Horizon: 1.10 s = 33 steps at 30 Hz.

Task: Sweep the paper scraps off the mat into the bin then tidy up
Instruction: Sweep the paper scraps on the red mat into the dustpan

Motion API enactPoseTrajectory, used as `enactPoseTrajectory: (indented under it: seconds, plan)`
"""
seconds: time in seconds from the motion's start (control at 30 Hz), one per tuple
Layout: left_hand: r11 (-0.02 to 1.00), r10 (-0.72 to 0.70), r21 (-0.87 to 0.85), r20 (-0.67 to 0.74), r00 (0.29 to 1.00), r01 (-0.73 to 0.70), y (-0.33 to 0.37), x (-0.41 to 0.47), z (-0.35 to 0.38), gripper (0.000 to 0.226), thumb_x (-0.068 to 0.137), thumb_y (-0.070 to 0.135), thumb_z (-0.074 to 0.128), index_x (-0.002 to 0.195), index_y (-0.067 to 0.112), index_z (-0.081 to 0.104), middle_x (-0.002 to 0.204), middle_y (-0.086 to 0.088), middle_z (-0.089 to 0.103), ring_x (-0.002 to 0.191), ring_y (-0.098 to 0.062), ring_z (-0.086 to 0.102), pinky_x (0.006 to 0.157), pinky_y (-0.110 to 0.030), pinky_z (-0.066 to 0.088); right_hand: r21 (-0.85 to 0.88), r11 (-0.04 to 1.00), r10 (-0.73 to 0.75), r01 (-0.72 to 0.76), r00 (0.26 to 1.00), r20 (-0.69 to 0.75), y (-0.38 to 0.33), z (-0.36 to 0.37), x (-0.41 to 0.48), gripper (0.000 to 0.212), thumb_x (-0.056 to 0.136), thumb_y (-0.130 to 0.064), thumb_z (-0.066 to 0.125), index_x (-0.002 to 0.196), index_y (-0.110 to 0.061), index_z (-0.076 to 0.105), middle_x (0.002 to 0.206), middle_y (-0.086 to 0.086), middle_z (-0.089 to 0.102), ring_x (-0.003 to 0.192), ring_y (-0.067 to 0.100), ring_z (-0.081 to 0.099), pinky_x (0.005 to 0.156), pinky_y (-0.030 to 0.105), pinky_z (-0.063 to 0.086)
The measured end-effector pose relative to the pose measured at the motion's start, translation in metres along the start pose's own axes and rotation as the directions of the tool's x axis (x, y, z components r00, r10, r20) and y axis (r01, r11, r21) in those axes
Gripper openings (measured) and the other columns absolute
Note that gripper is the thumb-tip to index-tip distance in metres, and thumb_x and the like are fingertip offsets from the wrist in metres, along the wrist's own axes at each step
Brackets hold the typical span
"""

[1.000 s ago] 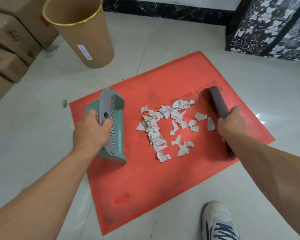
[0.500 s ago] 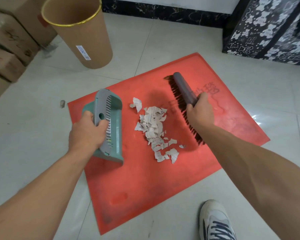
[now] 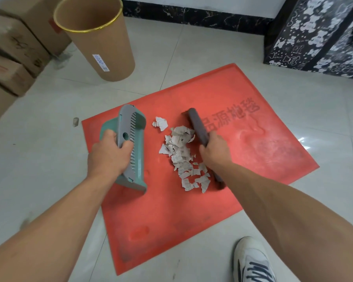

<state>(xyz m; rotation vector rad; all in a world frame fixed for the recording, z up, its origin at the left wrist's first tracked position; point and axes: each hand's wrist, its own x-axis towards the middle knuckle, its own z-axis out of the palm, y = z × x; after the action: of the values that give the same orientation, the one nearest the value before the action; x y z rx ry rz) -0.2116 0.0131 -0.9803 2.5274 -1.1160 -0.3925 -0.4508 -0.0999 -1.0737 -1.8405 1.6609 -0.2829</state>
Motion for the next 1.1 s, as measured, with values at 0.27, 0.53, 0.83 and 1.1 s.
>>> enactPoseTrajectory:
  seconds: [0.27,0.53,0.83,1.1]
  plan:
    - [1.000,-0.002,-0.014,-0.029,1.000,0.002,-0.005,-0.002,0.000,0.024,0.083,0.039,0.051,0.080,0.017,0.043,0.071,-0.005,0.054,0.071,-0.033,0.052,0.060,-0.035,0.036,0.073,0.997,-0.019,0.029,0.991,-0.134,-0.001,-0.019,-0.002,0.013,0.088,-0.018,0.052,0.096,-0.012,0.044,0.069,-0.001,0.049,0.054,0.017,0.047,0.044,0.027,0.027]
    - [1.000,0.009,-0.010,-0.023,1.000,-0.009,0.002,-0.004,0.003,0.022,0.083,0.038,0.051,0.081,0.017,0.043,0.069,-0.002,0.053,0.071,-0.033,0.053,0.060,-0.036,0.040,-0.020,0.988,0.153,-0.153,0.988,0.034,0.017,-0.021,-0.019,0.023,0.083,-0.017,0.056,0.094,-0.010,0.037,0.070,0.004,0.042,0.057,0.026,0.043,0.049,0.032,0.028]
    - [0.999,0.011,-0.039,-0.069,0.998,-0.014,0.000,-0.010,0.004,0.020,0.084,0.035,0.050,0.083,0.015,0.045,0.069,-0.002,0.053,0.067,-0.030,0.052,0.058,-0.036,0.039,0.154,0.973,0.150,-0.172,0.978,0.142,-0.020,0.010,-0.027,0.027,0.087,-0.021,0.056,0.099,-0.008,0.035,0.082,0.009,0.049,0.071,0.030,0.050,0.058,0.032,0.035]
    - [0.985,-0.075,-0.167,-0.169,0.983,0.047,-0.029,-0.014,-0.010,0.027,0.083,0.034,0.056,0.071,0.017,0.038,0.064,-0.002,0.051,0.059,-0.025,0.047,0.054,-0.034,0.031,0.104,0.991,0.087,-0.088,0.996,0.017,-0.023,-0.018,0.000,0.026,0.083,-0.022,0.055,0.100,-0.007,0.042,0.083,0.010,0.054,0.069,0.032,0.054,0.053,0.032,0.037]
